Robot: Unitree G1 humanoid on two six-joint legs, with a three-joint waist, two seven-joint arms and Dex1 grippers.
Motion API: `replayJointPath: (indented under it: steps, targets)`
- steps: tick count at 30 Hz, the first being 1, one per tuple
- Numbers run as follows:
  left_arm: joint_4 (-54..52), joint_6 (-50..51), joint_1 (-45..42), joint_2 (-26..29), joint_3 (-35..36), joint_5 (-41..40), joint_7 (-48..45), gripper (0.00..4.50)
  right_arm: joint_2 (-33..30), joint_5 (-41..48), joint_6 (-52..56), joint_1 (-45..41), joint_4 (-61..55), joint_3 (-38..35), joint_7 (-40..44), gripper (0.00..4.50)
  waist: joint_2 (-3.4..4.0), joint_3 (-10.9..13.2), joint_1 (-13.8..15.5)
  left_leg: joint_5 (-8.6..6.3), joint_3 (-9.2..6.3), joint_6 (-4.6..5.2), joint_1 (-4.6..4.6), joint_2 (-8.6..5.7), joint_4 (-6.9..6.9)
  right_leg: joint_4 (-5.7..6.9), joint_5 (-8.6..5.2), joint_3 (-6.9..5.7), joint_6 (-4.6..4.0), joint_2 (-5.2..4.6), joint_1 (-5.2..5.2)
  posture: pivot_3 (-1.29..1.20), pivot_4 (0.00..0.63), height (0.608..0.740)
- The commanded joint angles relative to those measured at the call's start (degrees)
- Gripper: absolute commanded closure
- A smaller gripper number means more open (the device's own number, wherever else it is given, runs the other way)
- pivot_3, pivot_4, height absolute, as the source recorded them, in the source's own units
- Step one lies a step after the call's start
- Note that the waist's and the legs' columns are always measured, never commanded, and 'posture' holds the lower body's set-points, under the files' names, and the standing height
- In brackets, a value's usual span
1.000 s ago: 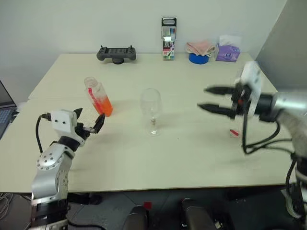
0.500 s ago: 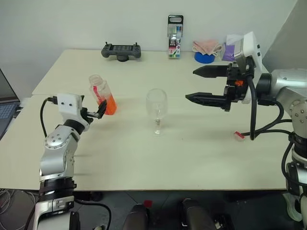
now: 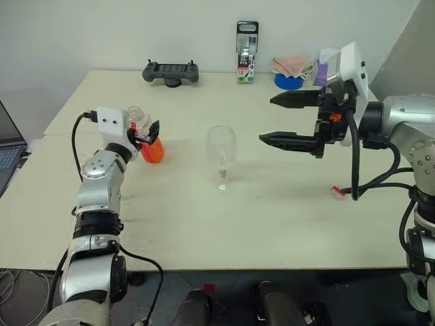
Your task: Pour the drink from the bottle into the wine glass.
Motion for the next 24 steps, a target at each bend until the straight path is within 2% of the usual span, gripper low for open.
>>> replayJointPath:
  steps: [1,11,14,18,21,24]
  targets:
    - [3.3,-3.2,-3.0,0.2,-0.5,1.0,-1.0,0.00,-1.0,0.4,0.4,0.0,-2.3,-0.5,-1.0,0.02,0.00,0.0,0.0,0.00,0.00,0.00,0.00,0.00,0.00,0.01,0.00,0.00,0.00,0.00,0.00,0.00,0.150,0.740]
    - [12.4,-10.0,-5.7,0.8,-0.5,1.2,-3.2,0.00,-1.2,-0.2,0.0,0.4,-1.9,-0.3,-2.1,0.02,0.00,0.0,-0.1,0.00,-0.01,0.00,-0.01,0.00,0.00,0.05,0.01,0.00,0.00,0.00,-0.03,0.00,0.150,0.740]
    - [13.5,-11.0,-6.0,0.9,-0.3,1.0,-3.5,0.57,-1.2,-0.4,-0.2,0.4,-1.7,-0.3,-2.4,0.00,0.00,0.0,-0.1,0.00,-0.01,0.00,-0.01,0.00,0.01,0.05,0.01,0.00,0.00,0.00,-0.03,0.00,0.150,0.740]
    - [14.0,-12.9,-6.0,0.9,0.0,0.3,-5.0,1.80,-1.2,-0.7,0.3,0.7,-1.7,-0.6,-3.5,0.00,0.00,0.0,-0.1,0.00,-0.02,0.00,-0.02,0.00,0.01,0.07,0.01,-0.01,0.00,0.00,-0.03,0.00,0.150,0.740]
    - [12.9,-13.6,-7.7,1.3,-1.5,0.7,-8.5,2.66,-1.2,-2.6,-1.0,7.8,-2.7,-4.6,-8.1,0.00,-0.11,-0.1,0.0,0.00,-0.04,0.00,-0.03,0.01,0.01,0.06,0.01,-0.03,0.00,0.00,-0.03,0.00,0.150,0.740]
    - [10.9,-15.5,-10.6,2.1,-5.6,3.6,-13.5,2.81,3.1,-0.7,-1.9,17.9,-7.9,-11.5,-14.4,0.00,-0.23,-0.1,0.6,0.00,-0.16,0.00,-0.21,-0.03,0.06,0.07,0.03,-0.17,0.00,-0.04,-0.09,0.00,0.150,0.740]
